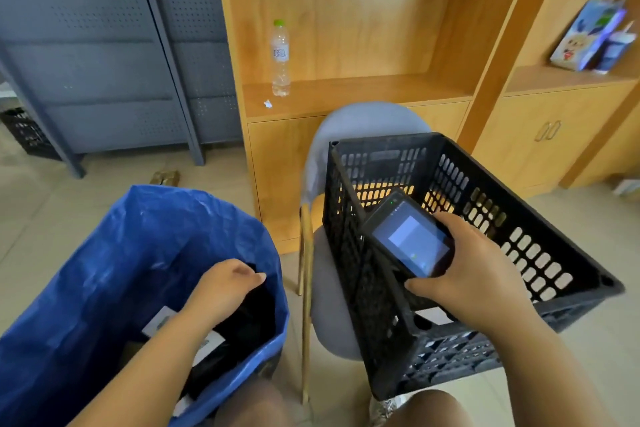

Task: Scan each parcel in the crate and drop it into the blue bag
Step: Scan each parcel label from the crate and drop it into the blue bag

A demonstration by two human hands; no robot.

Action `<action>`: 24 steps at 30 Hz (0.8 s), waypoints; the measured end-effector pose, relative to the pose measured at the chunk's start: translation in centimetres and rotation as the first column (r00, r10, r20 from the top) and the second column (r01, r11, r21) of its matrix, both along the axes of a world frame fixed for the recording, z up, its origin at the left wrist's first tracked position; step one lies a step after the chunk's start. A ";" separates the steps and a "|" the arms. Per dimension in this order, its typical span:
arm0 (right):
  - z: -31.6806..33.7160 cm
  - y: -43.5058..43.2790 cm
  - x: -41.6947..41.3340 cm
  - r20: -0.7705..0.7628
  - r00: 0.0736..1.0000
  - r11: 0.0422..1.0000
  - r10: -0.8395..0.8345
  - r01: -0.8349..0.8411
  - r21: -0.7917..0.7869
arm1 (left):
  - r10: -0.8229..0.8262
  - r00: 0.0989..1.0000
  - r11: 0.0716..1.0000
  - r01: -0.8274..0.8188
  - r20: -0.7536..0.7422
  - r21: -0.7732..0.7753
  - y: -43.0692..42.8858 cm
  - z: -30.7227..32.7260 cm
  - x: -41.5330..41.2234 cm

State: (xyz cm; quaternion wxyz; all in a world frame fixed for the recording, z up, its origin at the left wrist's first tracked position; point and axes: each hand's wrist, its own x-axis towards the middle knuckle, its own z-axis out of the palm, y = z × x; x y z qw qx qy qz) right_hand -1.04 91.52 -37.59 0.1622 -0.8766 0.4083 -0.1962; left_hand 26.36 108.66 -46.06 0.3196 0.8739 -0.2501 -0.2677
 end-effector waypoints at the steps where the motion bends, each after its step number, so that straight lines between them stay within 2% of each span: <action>1: 0.1 -0.3 -0.5 0.001 1.000 1.000 -0.018 0.018 0.003 | -0.017 1.000 0.999 0.017 -0.011 -0.030 -1.1 0.4 -0.5; 8: 0.6 -3.3 -4.4 -0.025 0.985 0.985 -0.170 0.170 -0.016 | -0.190 0.979 0.943 0.203 0.074 -0.263 -9.3 5.0 -4.8; 13: 0.7 -6.0 -7.2 -0.043 0.968 0.967 -0.249 0.251 0.035 | -0.307 0.926 0.882 0.364 0.221 -0.299 -16.4 6.2 -7.4; 15: 0.5 -7.0 -8.1 -0.055 0.961 0.961 -0.271 0.274 0.049 | -0.376 0.885 0.864 0.442 0.275 -0.241 -19.4 5.7 -8.5; 17: 0.1 -8.1 -8.9 -0.080 0.953 0.954 -0.293 0.297 0.046 | -0.474 0.826 0.843 0.525 0.305 -0.113 -22.4 4.8 -9.3; 21: -1.0 -10.7 -9.2 -0.148 0.939 0.947 -0.310 0.319 0.036 | -0.639 0.755 0.769 0.630 0.149 0.110 -28.3 1.7 -9.7; 24: -1.9 -12.8 -8.6 -0.195 0.939 0.951 -0.284 0.301 0.065 | -0.723 0.673 0.682 0.657 0.156 0.321 -32.3 -1.0 -9.0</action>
